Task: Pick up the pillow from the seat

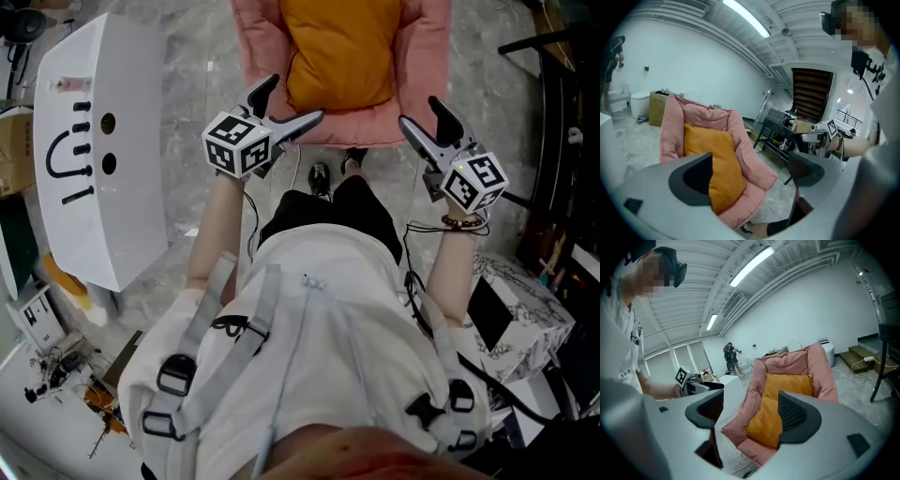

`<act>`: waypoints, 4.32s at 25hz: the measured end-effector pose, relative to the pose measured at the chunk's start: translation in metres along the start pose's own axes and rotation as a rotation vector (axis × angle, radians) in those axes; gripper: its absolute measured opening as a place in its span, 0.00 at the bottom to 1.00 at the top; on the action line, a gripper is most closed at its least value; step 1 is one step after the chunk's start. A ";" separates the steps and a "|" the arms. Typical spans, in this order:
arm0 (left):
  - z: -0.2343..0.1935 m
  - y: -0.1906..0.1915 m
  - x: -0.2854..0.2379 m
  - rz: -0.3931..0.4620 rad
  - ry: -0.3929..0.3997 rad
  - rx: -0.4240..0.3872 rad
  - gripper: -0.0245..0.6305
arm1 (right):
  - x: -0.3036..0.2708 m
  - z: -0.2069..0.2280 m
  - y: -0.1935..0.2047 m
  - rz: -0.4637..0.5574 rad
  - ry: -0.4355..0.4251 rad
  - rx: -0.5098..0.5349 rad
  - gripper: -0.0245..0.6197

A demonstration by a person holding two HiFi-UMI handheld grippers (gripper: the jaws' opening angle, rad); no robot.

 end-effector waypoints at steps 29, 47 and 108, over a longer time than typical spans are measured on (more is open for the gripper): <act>-0.208 0.066 -0.221 -0.329 -0.155 0.400 0.84 | -0.222 0.274 0.067 -0.333 -0.162 -0.248 0.68; -0.266 0.105 -0.282 -0.333 -0.096 0.505 0.88 | -0.312 0.315 0.123 -0.423 -0.267 -0.302 0.71; -0.143 -0.028 -0.203 -0.034 -0.271 0.302 0.37 | -0.187 0.231 -0.017 -0.194 -0.116 -0.054 0.22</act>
Point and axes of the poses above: the fingertips, and each gripper's own axes: x backward along the fingers, z to its right, y out of its underside, the point moved 2 cm from there along x, backward along the fingers, and after that the axes turned 14 degrees about -z, right-handed, at the moved point
